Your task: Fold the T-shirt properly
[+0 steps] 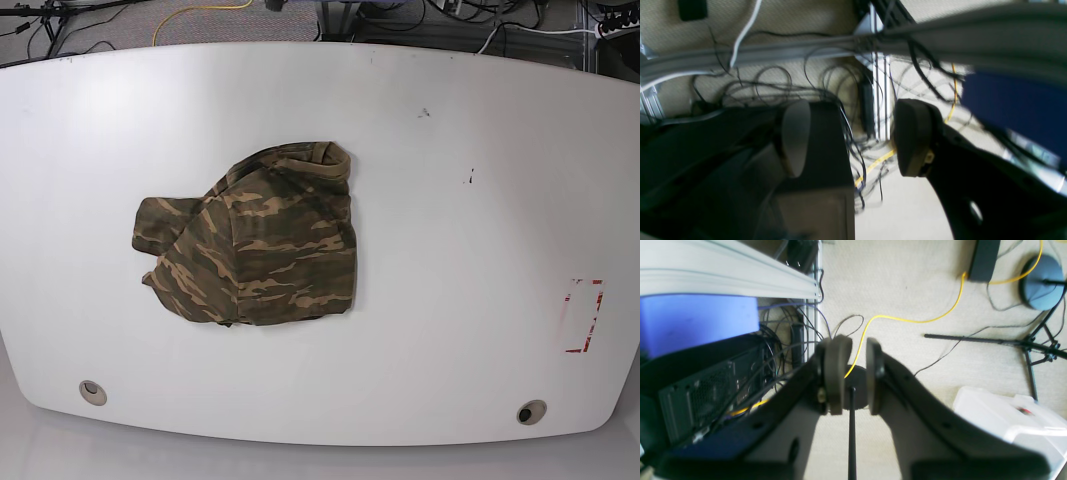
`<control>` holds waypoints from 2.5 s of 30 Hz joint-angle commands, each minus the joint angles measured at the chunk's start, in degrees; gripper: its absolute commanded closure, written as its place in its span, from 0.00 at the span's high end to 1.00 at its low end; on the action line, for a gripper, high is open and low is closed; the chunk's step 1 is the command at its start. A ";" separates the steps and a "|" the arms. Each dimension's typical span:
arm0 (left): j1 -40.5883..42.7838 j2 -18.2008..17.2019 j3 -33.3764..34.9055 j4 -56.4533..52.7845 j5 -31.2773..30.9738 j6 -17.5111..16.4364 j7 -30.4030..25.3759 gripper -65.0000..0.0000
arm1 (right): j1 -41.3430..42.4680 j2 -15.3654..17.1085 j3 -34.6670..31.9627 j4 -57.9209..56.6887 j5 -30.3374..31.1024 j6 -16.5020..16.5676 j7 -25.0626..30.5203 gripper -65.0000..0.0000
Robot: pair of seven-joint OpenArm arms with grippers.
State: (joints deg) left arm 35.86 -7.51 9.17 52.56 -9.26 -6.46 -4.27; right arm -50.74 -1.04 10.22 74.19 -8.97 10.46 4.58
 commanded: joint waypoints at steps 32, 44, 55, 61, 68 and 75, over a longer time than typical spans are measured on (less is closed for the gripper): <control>15.86 -4.51 -1.93 22.71 0.00 0.22 -1.09 0.57 | -17.09 -0.44 0.51 21.21 0.59 0.10 -0.54 0.16; 16.94 -4.64 -2.03 26.59 -0.06 0.30 0.21 0.57 | -18.44 -0.38 0.62 24.10 0.58 0.17 -2.04 0.16; 18.76 -4.87 -1.80 30.12 0.43 0.60 0.26 0.57 | -19.00 -0.44 1.23 28.98 1.19 0.17 -6.07 0.16; 19.81 -5.08 -2.30 32.52 0.80 -0.01 0.79 0.56 | -19.86 -0.33 0.81 29.48 0.86 0.24 -5.63 0.16; 21.90 -5.33 -3.89 36.89 1.65 -2.47 1.23 0.56 | -21.74 -0.40 0.83 32.86 0.69 0.30 -6.28 0.16; 24.54 -5.64 -7.57 41.30 2.18 -4.70 0.98 0.57 | -24.54 -0.79 0.82 38.00 0.93 0.24 -6.37 0.16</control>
State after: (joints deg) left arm 58.48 -12.69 2.35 92.16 -6.90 -10.96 -2.07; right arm -73.01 -1.72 10.83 110.08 -8.40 10.66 -2.90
